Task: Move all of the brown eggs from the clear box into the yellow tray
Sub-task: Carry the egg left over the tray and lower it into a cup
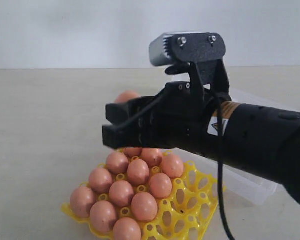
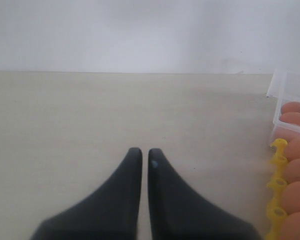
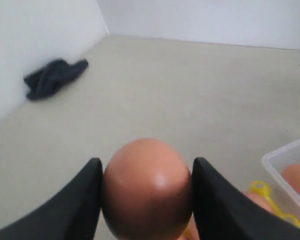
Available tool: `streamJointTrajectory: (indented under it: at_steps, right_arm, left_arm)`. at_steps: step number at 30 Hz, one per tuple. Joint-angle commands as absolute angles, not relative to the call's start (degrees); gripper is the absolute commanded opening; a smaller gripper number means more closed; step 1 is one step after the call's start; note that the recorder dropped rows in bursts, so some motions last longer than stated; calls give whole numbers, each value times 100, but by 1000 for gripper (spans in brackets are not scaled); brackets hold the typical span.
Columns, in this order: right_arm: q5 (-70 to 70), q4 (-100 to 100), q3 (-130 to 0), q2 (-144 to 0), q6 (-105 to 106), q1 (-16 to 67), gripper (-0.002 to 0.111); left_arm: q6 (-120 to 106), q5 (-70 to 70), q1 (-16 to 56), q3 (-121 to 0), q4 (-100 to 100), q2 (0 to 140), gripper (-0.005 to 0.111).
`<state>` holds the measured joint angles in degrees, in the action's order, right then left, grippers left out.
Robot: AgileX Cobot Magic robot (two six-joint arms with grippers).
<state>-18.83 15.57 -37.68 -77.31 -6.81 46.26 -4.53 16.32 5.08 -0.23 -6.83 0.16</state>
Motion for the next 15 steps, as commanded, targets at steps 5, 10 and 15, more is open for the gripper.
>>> streamJointTrajectory:
  at_steps: [5, 10, 15]
  right_arm:
    - [-5246, -1425, -3767, -8598, -5090, 4530, 0]
    - [-6996, -3610, -3767, -9001, -6122, 4056, 0]
    - [-6907, -4925, -3767, -9070, -6201, 3318, 0]
  left_arm:
    - [-452, 1602, 538, 0, -666, 0, 4]
    - [-452, 1602, 538, 0, -666, 0, 4]
    - [-452, 1602, 538, 0, -666, 0, 4]
